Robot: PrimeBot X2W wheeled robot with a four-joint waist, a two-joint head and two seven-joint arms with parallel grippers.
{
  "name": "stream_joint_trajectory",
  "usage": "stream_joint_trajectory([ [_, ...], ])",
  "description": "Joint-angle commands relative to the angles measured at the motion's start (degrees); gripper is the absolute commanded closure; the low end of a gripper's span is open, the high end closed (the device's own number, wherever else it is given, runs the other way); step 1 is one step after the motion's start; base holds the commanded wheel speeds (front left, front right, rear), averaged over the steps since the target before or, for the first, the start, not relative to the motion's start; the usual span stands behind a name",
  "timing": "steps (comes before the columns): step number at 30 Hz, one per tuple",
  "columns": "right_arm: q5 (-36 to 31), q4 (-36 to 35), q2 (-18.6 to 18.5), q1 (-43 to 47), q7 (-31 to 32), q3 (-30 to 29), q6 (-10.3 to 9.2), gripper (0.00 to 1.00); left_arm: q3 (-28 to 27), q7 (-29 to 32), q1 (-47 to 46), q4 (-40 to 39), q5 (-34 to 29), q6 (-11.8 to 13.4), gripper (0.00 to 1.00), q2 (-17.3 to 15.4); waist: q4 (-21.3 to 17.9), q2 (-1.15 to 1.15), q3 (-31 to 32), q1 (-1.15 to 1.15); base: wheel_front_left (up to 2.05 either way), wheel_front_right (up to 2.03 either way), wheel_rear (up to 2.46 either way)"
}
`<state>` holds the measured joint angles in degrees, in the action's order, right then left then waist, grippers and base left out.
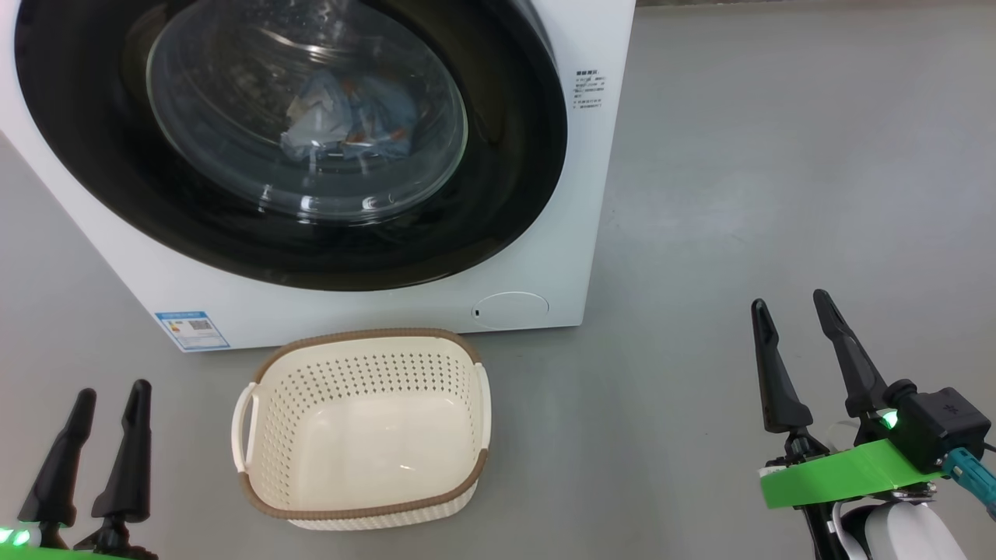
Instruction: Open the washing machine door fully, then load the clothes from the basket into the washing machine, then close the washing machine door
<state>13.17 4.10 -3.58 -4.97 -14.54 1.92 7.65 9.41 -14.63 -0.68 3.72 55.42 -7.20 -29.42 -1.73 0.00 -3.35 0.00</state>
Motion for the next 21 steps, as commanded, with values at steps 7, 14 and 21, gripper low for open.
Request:
stream_joint_trajectory([
  [7,-0.41,-1.47,0.07,-0.07,-0.46,1.36,-0.16,0.00,-2.21,-0.37,-1.29,-1.31,0.77,-0.29,0.00,-2.18,-0.12,0.00,-0.09,0.00,0.00,0.00,0.00],
  [14,-0.32,-1.34,0.21,-0.13,-0.46,1.42,-0.16,0.00,-2.22,-0.37,-1.34,-1.28,0.88,-0.29,0.00,-2.24,-0.24,0.00,-0.10,0.00,0.00,0.00,0.00],
  [21,-0.29,-1.31,0.36,-0.15,-0.46,1.45,-0.16,0.00,-2.00,-0.37,-1.52,-0.97,1.49,-0.29,0.00,-2.55,-0.30,0.00,-0.35,0.00,0.00,0.00,0.00],
])
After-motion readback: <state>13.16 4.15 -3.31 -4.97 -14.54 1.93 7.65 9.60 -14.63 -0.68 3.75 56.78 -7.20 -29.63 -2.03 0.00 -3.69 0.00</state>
